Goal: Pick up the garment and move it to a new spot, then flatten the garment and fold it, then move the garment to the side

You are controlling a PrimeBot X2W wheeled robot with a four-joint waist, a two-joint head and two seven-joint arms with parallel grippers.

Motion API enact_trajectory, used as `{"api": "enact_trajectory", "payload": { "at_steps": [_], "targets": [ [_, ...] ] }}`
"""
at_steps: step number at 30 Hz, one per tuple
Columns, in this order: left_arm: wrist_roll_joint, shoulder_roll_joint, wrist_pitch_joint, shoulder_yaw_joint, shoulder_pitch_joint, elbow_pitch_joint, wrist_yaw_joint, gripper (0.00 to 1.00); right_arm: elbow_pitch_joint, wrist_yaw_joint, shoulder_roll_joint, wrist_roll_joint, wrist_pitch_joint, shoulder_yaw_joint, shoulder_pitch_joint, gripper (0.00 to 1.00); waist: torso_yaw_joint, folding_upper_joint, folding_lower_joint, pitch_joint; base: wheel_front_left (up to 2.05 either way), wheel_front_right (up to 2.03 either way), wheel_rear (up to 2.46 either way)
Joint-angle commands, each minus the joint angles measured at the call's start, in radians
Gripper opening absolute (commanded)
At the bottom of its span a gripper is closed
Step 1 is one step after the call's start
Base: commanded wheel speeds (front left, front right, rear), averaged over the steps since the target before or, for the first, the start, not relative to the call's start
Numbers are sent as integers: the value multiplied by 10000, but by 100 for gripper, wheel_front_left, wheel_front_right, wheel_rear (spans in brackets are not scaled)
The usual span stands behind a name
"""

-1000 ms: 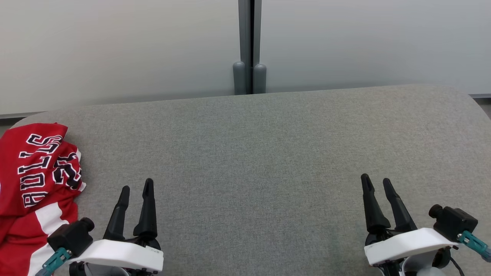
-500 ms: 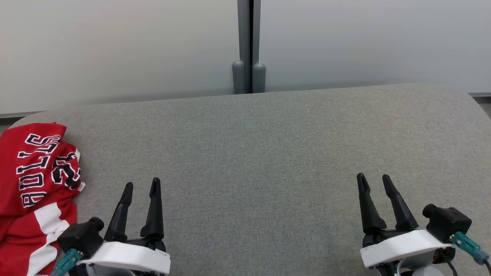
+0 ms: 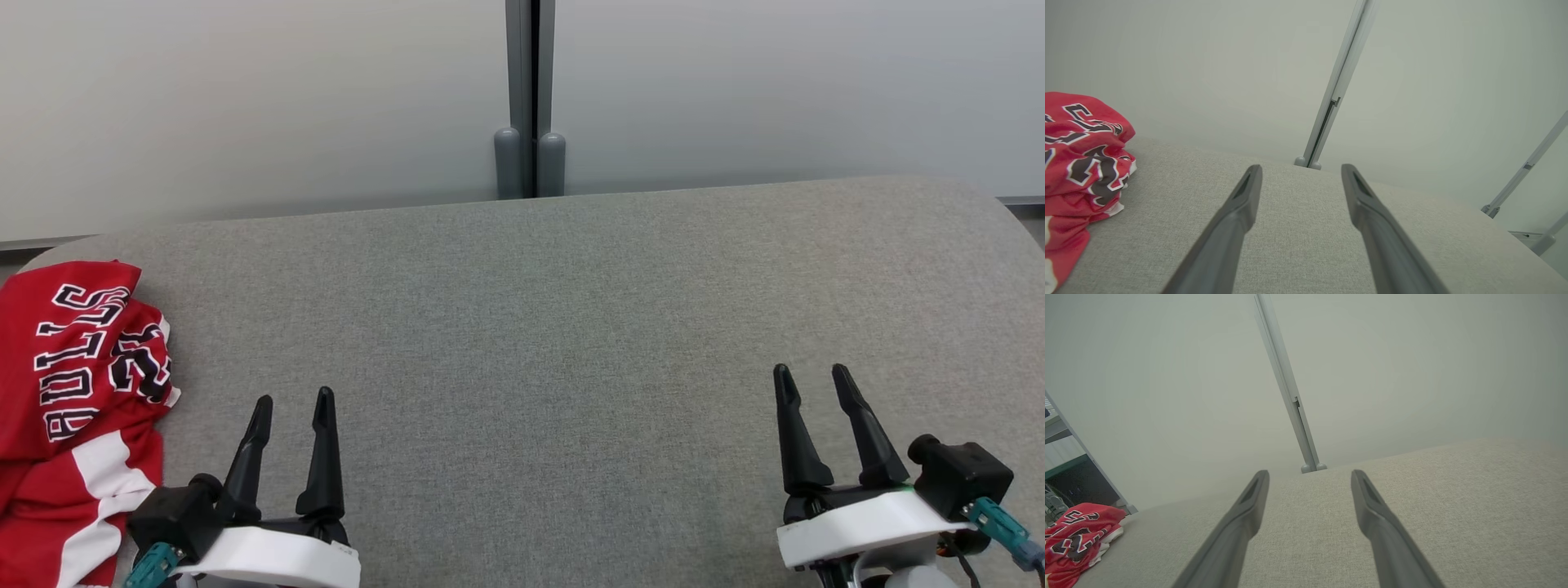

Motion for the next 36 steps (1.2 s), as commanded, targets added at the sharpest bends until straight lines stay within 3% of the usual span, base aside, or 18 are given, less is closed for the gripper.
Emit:
{"api": "enact_trajectory", "payload": {
  "at_steps": [1, 36],
  "targets": [
    [296, 49, -94, -6, -37, -43, 12, 100, -48, 3, -41, -68, -137, -79, -75, 100, -11, -1, 0, 8, 0, 0, 0],
    [2243, 81, -765, 50, 197, 93, 510, 100, 203, 2, -65, -2602, -812, 90, -48, 100, -143, -1, 0, 55, 0, 0, 0]
  ]
}}
